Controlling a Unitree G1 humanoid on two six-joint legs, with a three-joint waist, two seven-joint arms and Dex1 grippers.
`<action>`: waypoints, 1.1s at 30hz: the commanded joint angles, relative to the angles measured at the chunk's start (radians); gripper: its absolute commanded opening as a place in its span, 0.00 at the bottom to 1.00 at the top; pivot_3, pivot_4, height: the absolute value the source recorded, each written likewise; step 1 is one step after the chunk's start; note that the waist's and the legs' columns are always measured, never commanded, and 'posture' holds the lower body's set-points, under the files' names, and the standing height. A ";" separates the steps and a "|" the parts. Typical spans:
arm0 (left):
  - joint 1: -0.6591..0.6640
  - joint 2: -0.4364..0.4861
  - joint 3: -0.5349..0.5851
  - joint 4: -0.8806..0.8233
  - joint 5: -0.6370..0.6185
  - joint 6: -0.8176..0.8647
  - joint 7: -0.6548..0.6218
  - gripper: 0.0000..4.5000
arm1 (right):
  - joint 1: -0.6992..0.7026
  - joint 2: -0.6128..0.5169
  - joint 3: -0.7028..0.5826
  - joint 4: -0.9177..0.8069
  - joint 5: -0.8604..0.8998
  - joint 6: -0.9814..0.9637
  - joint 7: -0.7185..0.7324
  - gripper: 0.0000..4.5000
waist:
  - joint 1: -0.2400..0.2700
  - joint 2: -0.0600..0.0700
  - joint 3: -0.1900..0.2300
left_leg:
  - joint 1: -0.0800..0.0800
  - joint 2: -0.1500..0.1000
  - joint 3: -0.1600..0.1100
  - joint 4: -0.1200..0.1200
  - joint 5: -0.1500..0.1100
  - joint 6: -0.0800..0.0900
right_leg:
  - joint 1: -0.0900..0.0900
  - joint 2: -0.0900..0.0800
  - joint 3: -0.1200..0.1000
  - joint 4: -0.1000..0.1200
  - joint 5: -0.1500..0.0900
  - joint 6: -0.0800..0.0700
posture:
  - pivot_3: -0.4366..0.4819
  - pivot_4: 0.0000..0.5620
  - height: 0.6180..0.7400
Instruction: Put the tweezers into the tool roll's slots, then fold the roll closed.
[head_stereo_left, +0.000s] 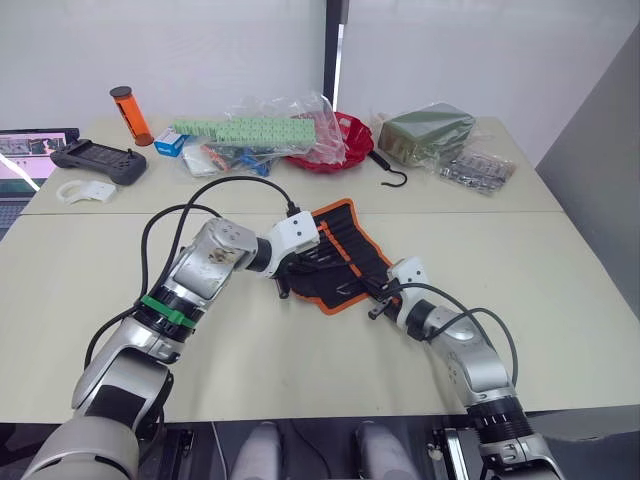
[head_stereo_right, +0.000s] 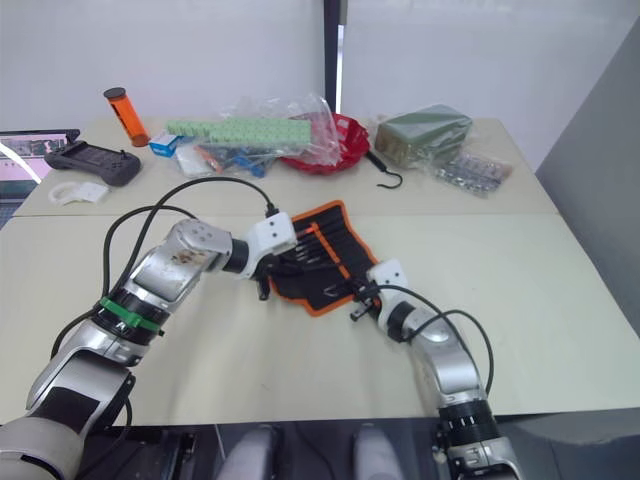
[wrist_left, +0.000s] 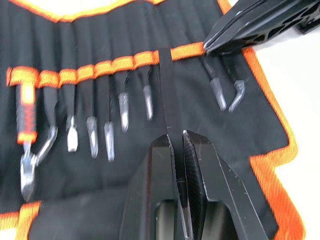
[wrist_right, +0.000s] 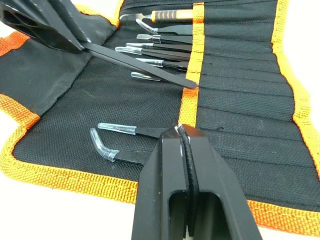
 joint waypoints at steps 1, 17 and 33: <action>-0.021 0.001 0.012 0.009 0.033 -0.043 -0.004 0.01 | 0.016 -0.009 -0.009 0.045 -0.021 0.042 -0.027 0.00 | 0.000 0.000 0.000 | 0.000 0.000 0.000 0.000 0.000 0.000 | 0.000 0.000 0.000 0.000 0.000 0.000 | 0.48 0.27 1.00; 0.031 0.025 0.024 -0.003 0.066 -0.030 -0.017 0.01 | -0.003 -0.012 -0.003 0.075 -0.024 0.033 -0.017 0.00 | 0.000 0.000 0.000 | 0.001 0.000 0.000 0.001 0.000 0.000 | 0.001 0.000 0.000 0.001 0.000 0.000 | 0.48 0.27 1.00; 0.020 -0.090 0.036 0.065 0.086 -0.025 0.060 0.01 | -0.005 -0.014 0.009 0.076 -0.034 0.034 -0.017 0.00 | 0.004 0.000 0.000 | 0.001 0.000 0.000 0.002 0.000 0.000 | 0.002 0.000 0.000 0.001 0.000 0.001 | 0.48 0.27 1.00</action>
